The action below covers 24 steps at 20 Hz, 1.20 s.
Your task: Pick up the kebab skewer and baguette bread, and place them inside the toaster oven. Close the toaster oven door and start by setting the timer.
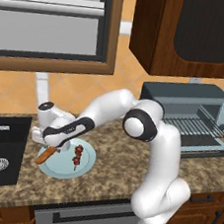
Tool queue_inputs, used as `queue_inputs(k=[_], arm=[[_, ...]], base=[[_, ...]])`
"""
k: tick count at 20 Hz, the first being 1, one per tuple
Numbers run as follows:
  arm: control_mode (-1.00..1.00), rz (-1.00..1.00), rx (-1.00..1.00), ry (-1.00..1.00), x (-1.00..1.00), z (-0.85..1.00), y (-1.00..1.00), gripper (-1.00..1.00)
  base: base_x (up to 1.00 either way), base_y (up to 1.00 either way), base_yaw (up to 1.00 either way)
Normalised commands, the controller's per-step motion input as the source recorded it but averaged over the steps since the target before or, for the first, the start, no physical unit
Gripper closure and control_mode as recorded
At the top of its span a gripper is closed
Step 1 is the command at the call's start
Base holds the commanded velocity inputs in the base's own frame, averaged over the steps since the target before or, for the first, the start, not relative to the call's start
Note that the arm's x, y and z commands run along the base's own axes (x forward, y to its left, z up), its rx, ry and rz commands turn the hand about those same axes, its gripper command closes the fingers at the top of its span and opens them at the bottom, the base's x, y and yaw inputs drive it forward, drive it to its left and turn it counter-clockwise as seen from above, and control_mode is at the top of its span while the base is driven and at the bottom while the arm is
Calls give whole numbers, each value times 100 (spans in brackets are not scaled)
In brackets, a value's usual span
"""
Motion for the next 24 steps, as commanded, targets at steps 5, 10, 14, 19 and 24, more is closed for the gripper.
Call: queue_inputs(k=[5,10,14,19,24], arm=[[-100,-2,0,0,0,18,-12,100],[-100,-17,6,0,-16,93,-61,100],[-100,-25,13,0,-73,74,-100,100],[-100,-25,16,1,-85,52,-100,100],[-100,-25,15,1,-63,44,-100,100]], base=[[0,0,0],[0,0,0],[0,0,0],[0,0,0],[0,0,0]])
